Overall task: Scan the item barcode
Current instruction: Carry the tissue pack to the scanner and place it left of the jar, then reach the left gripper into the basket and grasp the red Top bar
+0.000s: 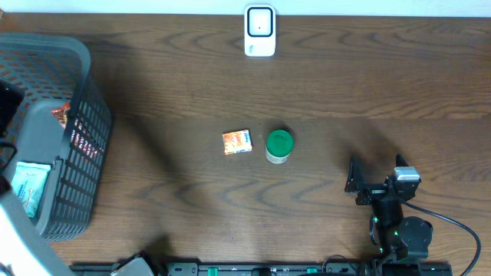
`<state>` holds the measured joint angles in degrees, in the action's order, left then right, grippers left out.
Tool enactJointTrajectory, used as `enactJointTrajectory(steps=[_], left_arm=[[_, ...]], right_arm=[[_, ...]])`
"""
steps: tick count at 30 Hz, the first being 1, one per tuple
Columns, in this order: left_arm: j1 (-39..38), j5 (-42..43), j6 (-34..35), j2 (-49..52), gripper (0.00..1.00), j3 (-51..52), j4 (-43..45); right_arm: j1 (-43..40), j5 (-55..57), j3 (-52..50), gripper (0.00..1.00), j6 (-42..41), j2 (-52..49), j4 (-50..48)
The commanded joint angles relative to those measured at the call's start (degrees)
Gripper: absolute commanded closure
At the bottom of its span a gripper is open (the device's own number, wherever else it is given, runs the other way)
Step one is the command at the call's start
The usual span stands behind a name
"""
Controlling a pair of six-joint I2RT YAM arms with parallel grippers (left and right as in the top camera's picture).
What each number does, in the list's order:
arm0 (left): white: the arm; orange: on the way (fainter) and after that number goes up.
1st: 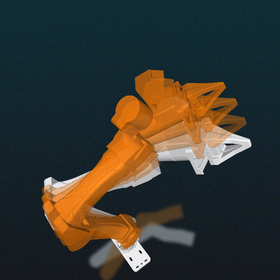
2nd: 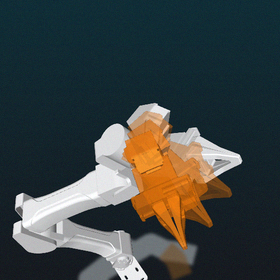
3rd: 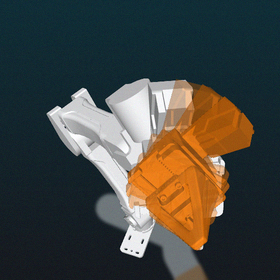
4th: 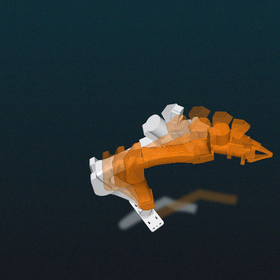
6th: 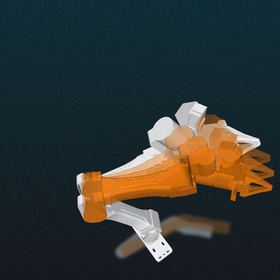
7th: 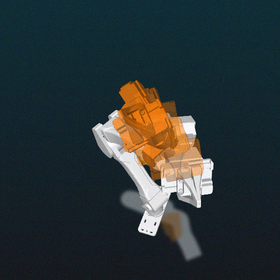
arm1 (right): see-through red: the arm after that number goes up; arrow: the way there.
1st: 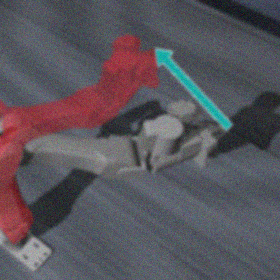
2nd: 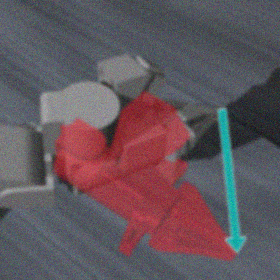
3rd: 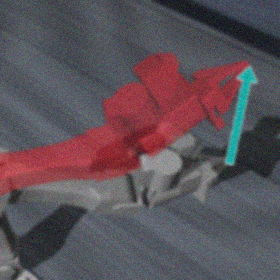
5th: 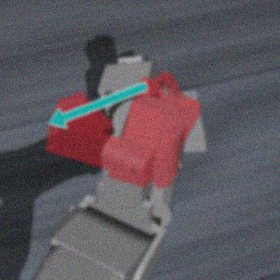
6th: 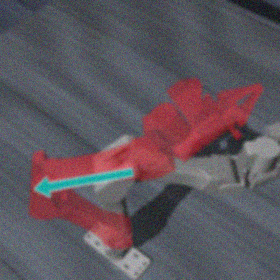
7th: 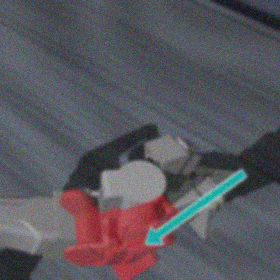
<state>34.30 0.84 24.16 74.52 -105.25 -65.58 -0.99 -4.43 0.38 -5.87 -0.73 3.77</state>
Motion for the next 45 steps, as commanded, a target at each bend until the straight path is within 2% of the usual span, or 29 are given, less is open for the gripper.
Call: enactJointTrajectory(steps=[1,5,11,23,36,41,42,43,45], left_arm=[[0.7,1.8,-2.7,8.8,0.04,3.1,-2.0],[0.7,0.0,-5.1,16.9,0.04,3.1,-4.6],[0.6,0.0,-5.1,29.2,0.04,3.1,-6.2],[-1.4,0.1,-5.5,47.0,0.04,3.1,-6.1],[-4.7,-1.7,-3.3,50.7,0.04,5.2,-5.0],[-4.8,-1.7,-3.3,50.7,0.04,12.5,0.5],[-4.8,-1.7,-3.3,50.7,0.05,13.5,1.2],[-4.8,-1.7,-3.4,50.7,0.11,14.1,1.7],[-4.8,-1.7,-3.3,50.7,0.31,15.0,1.9]], right_arm=[[0.2,0.0,-0.1,0.01,-0.7,0.2,0.2],[0.2,0.0,-0.1,0.01,-0.7,0.2,0.2],[0.2,0.0,-0.1,0.01,-0.7,0.2,0.2],[0.2,0.0,-0.1,0.01,-0.7,0.2,0.2],[0.2,0.0,-0.1,0.01,-0.7,0.2,0.2],[0.2,0.0,-0.1,0.01,-0.7,0.2,0.2],[0.2,0.0,-0.1,0.01,-0.7,0.2,0.2],[0.2,0.0,-0.1,0.01,-0.7,0.2,0.2],[0.2,0.0,-0.1,0.01,-0.7,0.2,0.2]])
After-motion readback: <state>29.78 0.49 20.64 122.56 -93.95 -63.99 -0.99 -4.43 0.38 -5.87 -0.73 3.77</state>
